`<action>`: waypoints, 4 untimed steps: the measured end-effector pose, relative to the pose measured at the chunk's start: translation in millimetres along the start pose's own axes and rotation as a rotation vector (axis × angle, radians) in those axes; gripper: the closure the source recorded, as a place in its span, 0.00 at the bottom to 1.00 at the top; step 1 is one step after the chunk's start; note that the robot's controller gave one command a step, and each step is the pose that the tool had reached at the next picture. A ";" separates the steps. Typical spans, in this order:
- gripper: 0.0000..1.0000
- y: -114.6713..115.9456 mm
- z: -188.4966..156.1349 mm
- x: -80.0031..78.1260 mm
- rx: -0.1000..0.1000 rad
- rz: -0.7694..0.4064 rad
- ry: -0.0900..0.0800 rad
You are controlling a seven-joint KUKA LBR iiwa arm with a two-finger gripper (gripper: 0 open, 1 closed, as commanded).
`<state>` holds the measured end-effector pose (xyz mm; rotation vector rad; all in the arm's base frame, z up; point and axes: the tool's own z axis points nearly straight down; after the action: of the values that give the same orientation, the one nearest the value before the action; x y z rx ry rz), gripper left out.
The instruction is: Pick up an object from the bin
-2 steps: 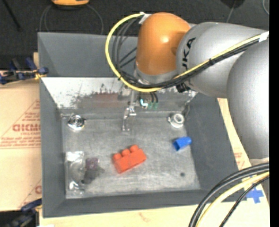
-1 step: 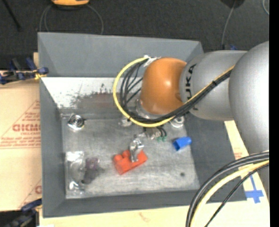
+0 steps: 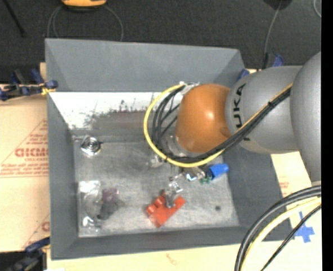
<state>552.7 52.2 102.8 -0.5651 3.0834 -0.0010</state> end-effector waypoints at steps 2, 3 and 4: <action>0.00 4.3 28.3 68.4 0.003 -0.493 -0.011; 0.00 3.6 26.7 66.2 0.000 -0.489 -0.002; 1.00 4.3 25.0 63.6 0.001 -0.488 -0.010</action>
Offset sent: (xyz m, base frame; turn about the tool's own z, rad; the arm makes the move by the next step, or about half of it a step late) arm -0.0659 -0.0196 -0.0008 -0.2605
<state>491.9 33.6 77.4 -1.2889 2.8473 -0.0021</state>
